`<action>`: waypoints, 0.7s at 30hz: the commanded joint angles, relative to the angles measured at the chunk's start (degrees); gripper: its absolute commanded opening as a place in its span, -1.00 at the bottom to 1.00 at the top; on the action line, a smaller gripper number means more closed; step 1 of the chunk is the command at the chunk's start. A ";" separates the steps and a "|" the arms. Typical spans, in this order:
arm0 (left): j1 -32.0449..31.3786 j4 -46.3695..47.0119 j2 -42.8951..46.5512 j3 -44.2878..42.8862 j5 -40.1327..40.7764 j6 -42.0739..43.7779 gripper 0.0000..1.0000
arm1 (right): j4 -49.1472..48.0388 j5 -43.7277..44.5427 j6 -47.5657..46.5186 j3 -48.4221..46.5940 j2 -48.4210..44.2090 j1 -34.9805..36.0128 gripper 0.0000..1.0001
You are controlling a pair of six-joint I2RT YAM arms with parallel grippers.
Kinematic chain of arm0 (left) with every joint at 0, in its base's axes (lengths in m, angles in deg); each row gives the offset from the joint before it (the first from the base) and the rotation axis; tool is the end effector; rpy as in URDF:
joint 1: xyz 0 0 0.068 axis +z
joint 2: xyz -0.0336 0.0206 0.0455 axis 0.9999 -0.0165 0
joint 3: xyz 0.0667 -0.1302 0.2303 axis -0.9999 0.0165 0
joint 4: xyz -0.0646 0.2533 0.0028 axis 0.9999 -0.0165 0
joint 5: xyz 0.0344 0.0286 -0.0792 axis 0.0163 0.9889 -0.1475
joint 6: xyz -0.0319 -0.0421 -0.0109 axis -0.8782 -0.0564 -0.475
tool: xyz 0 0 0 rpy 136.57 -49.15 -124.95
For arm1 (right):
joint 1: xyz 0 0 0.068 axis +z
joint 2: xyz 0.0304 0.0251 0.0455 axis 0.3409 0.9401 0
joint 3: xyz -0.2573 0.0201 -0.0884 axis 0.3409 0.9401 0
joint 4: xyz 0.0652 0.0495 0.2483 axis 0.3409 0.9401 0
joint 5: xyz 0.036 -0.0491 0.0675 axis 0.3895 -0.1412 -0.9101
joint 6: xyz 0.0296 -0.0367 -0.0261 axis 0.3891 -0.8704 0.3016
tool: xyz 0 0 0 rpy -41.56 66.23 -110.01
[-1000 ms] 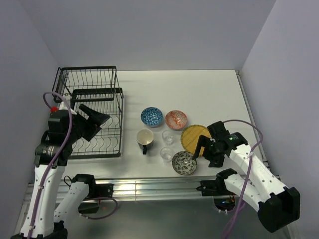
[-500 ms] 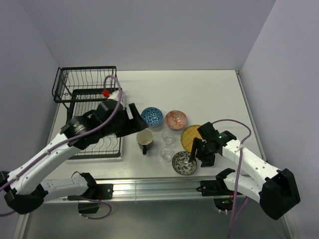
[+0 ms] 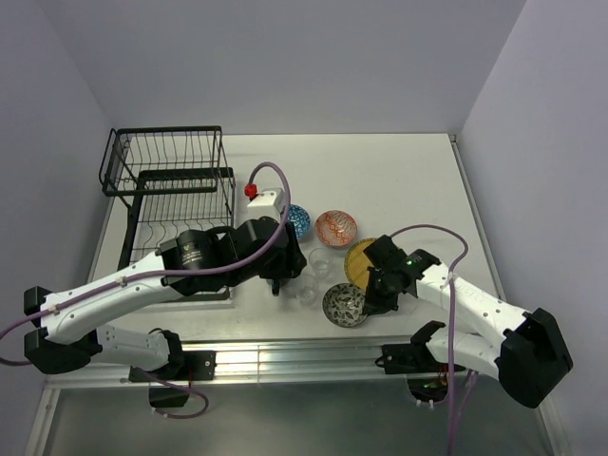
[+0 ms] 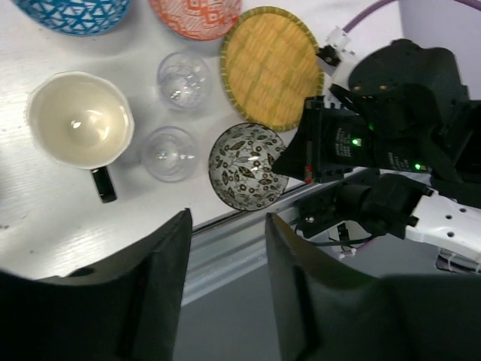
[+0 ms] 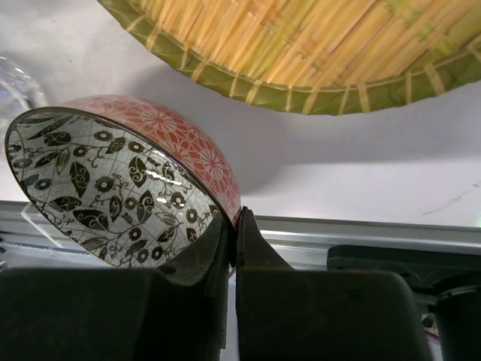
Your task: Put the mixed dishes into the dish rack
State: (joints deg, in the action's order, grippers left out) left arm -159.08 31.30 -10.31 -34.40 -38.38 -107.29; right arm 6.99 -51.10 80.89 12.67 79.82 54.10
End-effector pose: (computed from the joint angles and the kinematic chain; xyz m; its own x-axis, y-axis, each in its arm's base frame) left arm 0.0954 -0.2221 0.3957 -0.7742 -0.1483 -0.6153 0.2138 0.8537 -0.4748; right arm 0.1325 0.0958 0.1820 -0.9724 0.2195 -0.0791 0.1897 0.9413 0.2791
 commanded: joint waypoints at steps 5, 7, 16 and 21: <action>-4.15 12.57 -1.37 -2.44 -1.56 10.54 0.32 | 8.87 7.37 -1.30 -10.32 -3.57 0.72 -1.00; -6.08 14.68 -2.95 -3.67 -1.82 15.99 0.43 | 12.65 7.73 -2.43 -15.51 -4.11 0.72 -1.00; -20.59 18.64 -10.52 -8.69 6.08 40.08 0.36 | 20.57 -4.31 -7.89 -31.43 -0.42 0.72 -1.00; -22.00 16.45 -11.31 -10.27 7.14 45.70 -0.09 | 22.68 -9.40 -10.52 -32.76 -0.15 0.72 -1.00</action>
State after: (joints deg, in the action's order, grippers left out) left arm -181.11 46.31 -22.00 -41.33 -34.36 -70.09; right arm 26.75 -54.95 73.06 -17.65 79.63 54.48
